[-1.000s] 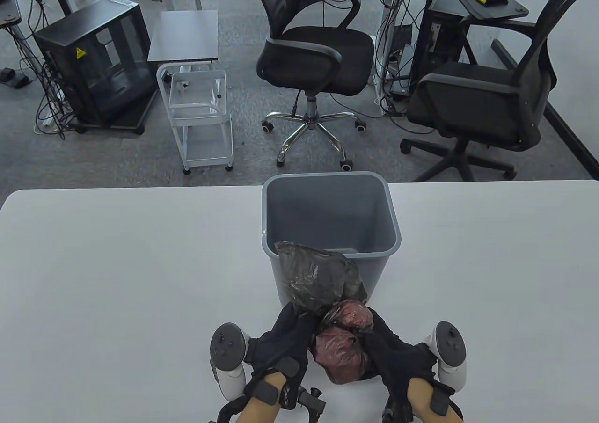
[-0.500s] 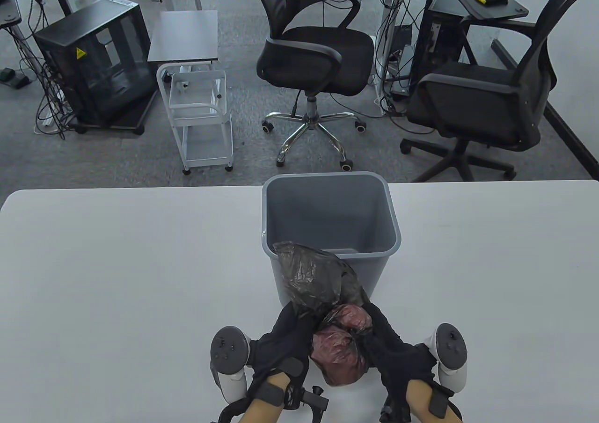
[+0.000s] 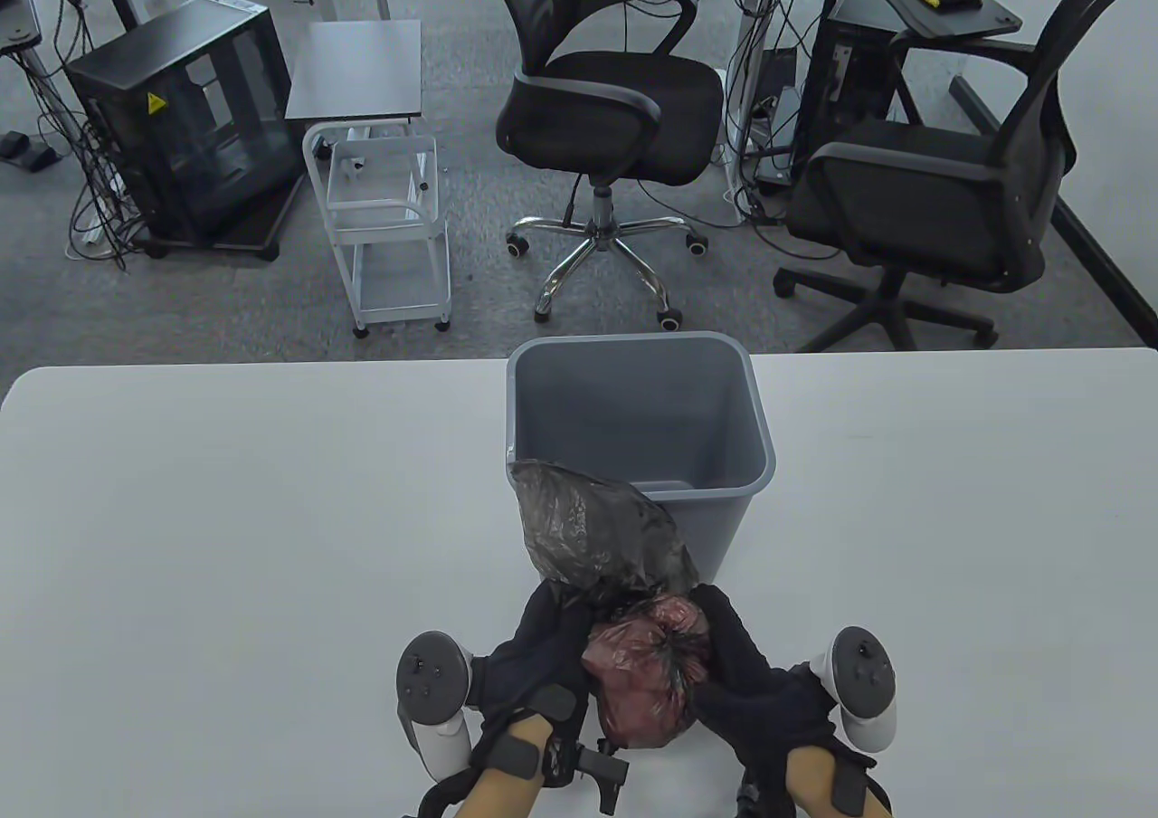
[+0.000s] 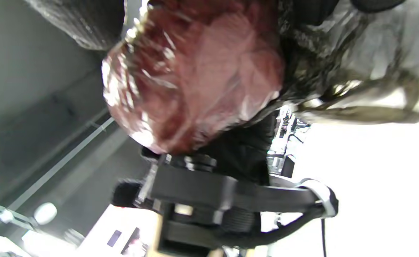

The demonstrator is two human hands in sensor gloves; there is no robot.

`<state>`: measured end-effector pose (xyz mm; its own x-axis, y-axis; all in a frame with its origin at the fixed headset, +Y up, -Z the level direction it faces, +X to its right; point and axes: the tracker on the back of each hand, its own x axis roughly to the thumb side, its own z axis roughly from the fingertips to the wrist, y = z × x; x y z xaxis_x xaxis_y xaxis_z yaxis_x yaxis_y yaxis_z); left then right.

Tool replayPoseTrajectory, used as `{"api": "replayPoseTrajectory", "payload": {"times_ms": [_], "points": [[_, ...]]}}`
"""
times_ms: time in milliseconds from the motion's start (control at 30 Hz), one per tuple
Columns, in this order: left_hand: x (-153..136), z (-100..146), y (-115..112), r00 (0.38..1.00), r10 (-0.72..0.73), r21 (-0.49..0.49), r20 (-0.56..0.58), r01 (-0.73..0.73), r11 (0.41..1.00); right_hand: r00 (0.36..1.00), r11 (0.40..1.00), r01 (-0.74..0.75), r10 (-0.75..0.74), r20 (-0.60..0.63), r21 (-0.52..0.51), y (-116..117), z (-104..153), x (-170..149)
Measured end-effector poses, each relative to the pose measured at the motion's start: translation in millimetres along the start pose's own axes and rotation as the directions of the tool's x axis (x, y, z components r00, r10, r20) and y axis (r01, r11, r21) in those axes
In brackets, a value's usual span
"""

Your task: Twist garbage bag top to tighten it

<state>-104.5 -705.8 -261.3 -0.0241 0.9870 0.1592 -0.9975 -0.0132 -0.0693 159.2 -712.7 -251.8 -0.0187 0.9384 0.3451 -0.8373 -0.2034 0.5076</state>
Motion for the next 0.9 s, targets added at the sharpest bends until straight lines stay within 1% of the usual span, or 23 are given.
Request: {"api": "replayPoseTrajectory", "payload": {"times_ms": [33,100,133,167,200,267,400,467,600,700,733,767,800,833,867,900], "points": [[0.2,-0.1,-0.6,1.0,0.006,-0.008,-0.004,-0.006,1.0,1.0,1.0,-0.028,0.028,-0.001,-0.009,-1.5,0.0,0.3],[0.0,-0.5,-1.6,1.0,0.002,-0.032,-0.007,-0.002,0.999,1.0,0.998,-0.01,0.008,-0.026,-0.058,-4.6,1.4,-1.3],[-0.2,-0.5,-2.2,1.0,0.007,-0.04,-0.006,-0.008,0.999,0.998,0.994,0.036,-0.04,-0.04,-0.099,-6.1,2.5,-4.3],[-0.1,-0.7,-2.9,1.0,0.014,-0.045,-0.004,-0.014,0.999,0.997,0.991,0.061,-0.067,-0.048,-0.117,-6.8,3.2,-6.1],[0.0,-1.3,-3.8,1.0,0.019,-0.061,-0.001,-0.019,0.998,0.992,0.987,0.097,-0.107,-0.066,-0.131,-7.5,4.0,-9.5],[0.1,-2.3,-4.1,1.0,0.027,-0.094,0.006,-0.027,0.995,0.983,0.982,0.122,-0.139,-0.116,-0.143,-9.1,6.5,-13.9],[0.5,-1.5,-2.1,1.0,0.027,-0.048,-0.003,-0.027,0.998,0.979,0.982,0.136,-0.153,-0.134,-0.133,-8.0,6.6,-15.6],[1.4,-0.9,0.2,1.0,0.002,-0.016,0.002,-0.002,1.0,0.982,0.984,0.136,-0.149,-0.113,-0.115,-5.7,5.7,-14.5],[1.0,-0.8,4.1,1.0,-0.006,0.02,-0.003,0.006,1.0,0.994,0.994,0.084,-0.088,-0.065,-0.068,-3.9,3.3,-8.9],[0.0,-1.2,4.8,1.0,-0.019,0.029,-0.004,0.019,0.999,0.997,0.997,0.046,-0.05,-0.065,-0.06,-6.5,3.4,-4.6],[-0.4,-2.0,5.1,0.999,-0.053,0.031,0.003,0.052,0.998,0.997,0.996,0.032,-0.037,-0.067,-0.078,-9.0,4.2,-3.0],[-1.2,-3.0,5.5,0.994,-0.109,0.032,0.007,0.109,0.994,0.998,0.997,0.021,-0.026,-0.06,-0.074,-11.3,3.9,-2.4],[-2.7,-4.3,5.5,0.984,-0.176,0.03,-0.001,0.176,0.984,0.997,0.998,0.012,-0.016,-0.069,-0.062,-12.8,4.3,-2.2],[-4.4,-6.2,5.1,0.969,-0.245,0.014,-0.011,0.245,0.969,0.995,0.997,-0.014,0.007,-0.097,-0.072,-14.8,5.7,-2.1],[-7.7,-7.8,4.8,0.937,-0.347,-0.013,-0.036,0.347,0.938,0.991,0.993,-0.05,0.035,-0.131,-0.109,-17.3,7.7,-2.3],[-10.3,-9.2,4.4,0.91,-0.411,-0.028,-0.051,0.41,0.911,0.989,0.99,-0.061,0.043,-0.14,-0.125,-18.4,8.5,-2.5]]}}
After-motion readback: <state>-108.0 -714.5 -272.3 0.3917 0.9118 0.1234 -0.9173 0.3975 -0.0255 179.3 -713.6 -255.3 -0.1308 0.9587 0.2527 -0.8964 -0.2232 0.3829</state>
